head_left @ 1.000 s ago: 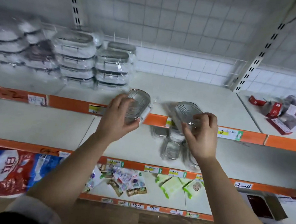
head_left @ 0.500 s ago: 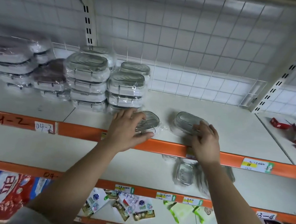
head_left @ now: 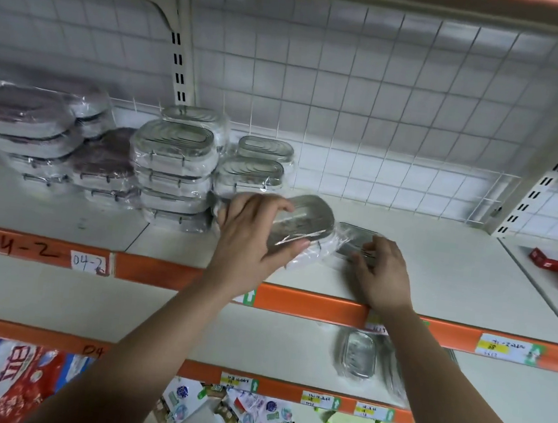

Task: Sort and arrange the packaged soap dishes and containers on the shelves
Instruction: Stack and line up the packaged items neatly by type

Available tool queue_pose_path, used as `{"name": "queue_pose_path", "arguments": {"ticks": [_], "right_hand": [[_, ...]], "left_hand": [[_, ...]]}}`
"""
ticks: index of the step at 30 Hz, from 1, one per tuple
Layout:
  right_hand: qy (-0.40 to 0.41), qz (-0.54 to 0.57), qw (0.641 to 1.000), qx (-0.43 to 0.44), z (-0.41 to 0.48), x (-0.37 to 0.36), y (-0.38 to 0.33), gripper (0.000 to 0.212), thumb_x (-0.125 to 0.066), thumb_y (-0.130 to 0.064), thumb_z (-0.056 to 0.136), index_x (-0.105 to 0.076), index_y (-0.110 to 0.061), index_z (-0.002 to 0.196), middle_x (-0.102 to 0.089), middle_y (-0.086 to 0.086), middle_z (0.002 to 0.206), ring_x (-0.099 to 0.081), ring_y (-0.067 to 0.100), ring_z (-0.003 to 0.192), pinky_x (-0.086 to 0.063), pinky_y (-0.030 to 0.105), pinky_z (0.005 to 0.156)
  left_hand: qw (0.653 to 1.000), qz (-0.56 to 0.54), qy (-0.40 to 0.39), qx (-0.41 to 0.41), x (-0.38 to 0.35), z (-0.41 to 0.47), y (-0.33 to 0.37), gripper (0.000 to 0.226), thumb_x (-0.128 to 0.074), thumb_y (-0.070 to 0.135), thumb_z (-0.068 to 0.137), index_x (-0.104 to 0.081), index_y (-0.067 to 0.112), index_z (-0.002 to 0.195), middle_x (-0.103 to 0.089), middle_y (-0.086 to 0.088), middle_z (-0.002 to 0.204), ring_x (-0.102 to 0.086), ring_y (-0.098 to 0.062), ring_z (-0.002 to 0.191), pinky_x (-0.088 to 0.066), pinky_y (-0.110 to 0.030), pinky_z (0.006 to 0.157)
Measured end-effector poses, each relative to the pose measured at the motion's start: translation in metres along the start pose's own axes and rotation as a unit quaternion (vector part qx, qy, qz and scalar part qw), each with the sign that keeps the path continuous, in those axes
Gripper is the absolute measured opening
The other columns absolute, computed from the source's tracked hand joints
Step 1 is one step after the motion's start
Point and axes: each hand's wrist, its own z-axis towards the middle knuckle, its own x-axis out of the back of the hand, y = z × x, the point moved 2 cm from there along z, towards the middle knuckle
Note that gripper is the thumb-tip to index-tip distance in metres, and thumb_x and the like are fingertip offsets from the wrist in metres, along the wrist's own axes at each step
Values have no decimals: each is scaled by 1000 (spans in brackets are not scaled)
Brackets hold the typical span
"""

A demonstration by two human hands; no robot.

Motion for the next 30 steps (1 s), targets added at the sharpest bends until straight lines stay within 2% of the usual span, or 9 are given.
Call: {"name": "queue_pose_path", "arguments": {"ticks": [3, 6, 8, 13, 17, 21, 23, 26, 30], "right_hand": [[-8, -35, 999, 23, 9, -16, -12, 15, -63, -5, 88, -57, 5, 97, -58, 24, 101, -51, 43, 104, -37, 50, 101], [-25, -58, 998, 31, 18, -32, -23, 14, -58, -5, 90, -55, 6, 99, -55, 26, 104, -48, 43, 105, -32, 51, 105], [-15, -58, 997, 43, 22, -40, -27, 14, -54, -5, 91, -55, 6, 99, -54, 25, 104, -48, 44, 104, -31, 53, 107], [5, -43, 997, 61, 26, -47, -26, 24, -48, -10, 85, -55, 9, 98, -55, 27, 101, -51, 47, 99, -35, 60, 105], [15, -27, 997, 72, 29, -50, -23, 21, -50, -9, 85, -56, 6, 98, -56, 25, 103, -51, 45, 100, -37, 59, 103], [18, -18, 997, 75, 31, -51, -22, 21, -49, -10, 86, -56, 5, 99, -55, 24, 106, -49, 42, 104, -35, 57, 106], [17, -18, 997, 72, 31, -52, -21, 19, -50, -9, 87, -55, 5, 98, -55, 23, 106, -48, 42, 103, -35, 57, 105], [0, -32, 997, 68, 31, -53, -20, 16, -54, -6, 92, -55, 6, 103, -54, 24, 115, -48, 42, 114, -31, 57, 107], [-27, -37, 997, 65, 30, -54, -20, 27, -58, -15, 95, -53, 3, 114, -50, 19, 126, -43, 36, 123, -25, 53, 111]], "left_hand": [[1000, 10, -4, -4, 15, 41, -2, 60, -51, 66, 80, -55, 18, 116, -58, 8, 120, -38, -18, 117, -20, -26, 86], [999, -10, -18, 27, 23, 87, -17, 53, -58, 66, 78, -54, 22, 108, -56, 11, 110, -41, -20, 112, -32, -35, 86], [998, -23, -24, 56, 22, 115, -33, 47, -64, 62, 78, -53, 23, 101, -56, 9, 107, -42, -20, 110, -34, -35, 85], [989, 73, -113, 63, 8, 175, -71, 49, -67, 61, 78, -50, 22, 104, -50, 6, 107, -36, -21, 116, -21, -33, 76], [958, 106, -252, 86, -6, 205, -96, 52, -71, 54, 79, -48, 23, 113, -51, -4, 117, -34, -22, 114, -27, -36, 84], [922, 157, -344, 88, -15, 222, -110, 72, -72, 47, 82, -38, 24, 141, -42, -12, 143, -32, -31, 131, -33, -40, 106], [910, 192, -360, 71, -18, 225, -113, 77, -70, 43, 85, -32, 21, 148, -39, -11, 149, -32, -32, 134, -33, -38, 108], [907, 194, -368, 68, -24, 225, -112, 68, -70, 33, 88, -39, 14, 146, -46, -11, 145, -44, -31, 129, -38, -34, 103], [921, 212, -320, 60, -29, 218, -108, 59, -69, 21, 89, -46, 12, 142, -44, -15, 140, -45, -32, 126, -38, -35, 104]]}}
